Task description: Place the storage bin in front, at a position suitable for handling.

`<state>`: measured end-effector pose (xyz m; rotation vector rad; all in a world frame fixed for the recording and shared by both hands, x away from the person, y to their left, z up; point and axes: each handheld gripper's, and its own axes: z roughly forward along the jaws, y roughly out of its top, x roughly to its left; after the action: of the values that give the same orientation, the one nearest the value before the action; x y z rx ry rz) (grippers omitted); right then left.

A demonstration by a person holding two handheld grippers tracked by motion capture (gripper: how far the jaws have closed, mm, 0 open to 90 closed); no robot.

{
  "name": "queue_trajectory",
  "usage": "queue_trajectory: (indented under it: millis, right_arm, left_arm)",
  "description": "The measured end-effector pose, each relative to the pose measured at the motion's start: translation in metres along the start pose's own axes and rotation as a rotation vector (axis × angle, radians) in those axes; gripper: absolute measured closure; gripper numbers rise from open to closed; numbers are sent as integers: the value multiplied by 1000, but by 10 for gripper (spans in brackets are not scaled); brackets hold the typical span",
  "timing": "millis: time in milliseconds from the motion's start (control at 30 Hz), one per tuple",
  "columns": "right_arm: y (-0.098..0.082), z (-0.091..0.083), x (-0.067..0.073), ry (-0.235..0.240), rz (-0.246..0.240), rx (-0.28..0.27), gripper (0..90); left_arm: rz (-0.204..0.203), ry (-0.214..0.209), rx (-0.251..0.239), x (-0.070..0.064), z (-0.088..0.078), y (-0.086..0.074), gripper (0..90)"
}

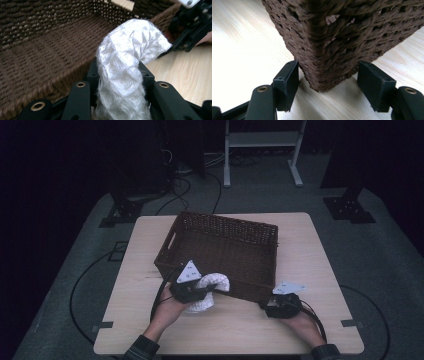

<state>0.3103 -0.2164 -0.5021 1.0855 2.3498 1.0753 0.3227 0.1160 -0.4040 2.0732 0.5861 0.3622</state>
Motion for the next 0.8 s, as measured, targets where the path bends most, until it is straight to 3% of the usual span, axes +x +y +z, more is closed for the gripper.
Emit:
queue_trajectory:
  millis: [400, 533, 667, 800]
  right_arm:
    - [0, 0, 0, -4, 2, -1, 350]
    - [0, 0, 0, -4, 3, -2, 352]
    - [0, 0, 0, -4, 3, -2, 353]
    - [0, 0, 0, -4, 0, -4, 366]
  left_arm:
    - [-10, -42, 59, -5, 27, -10, 643]
    - [7, -52, 110, -8, 40, -17, 642]
    - [8, -55, 128, -10, 46, -20, 642]
    - [29, -54, 208, -12, 61, -30, 642]
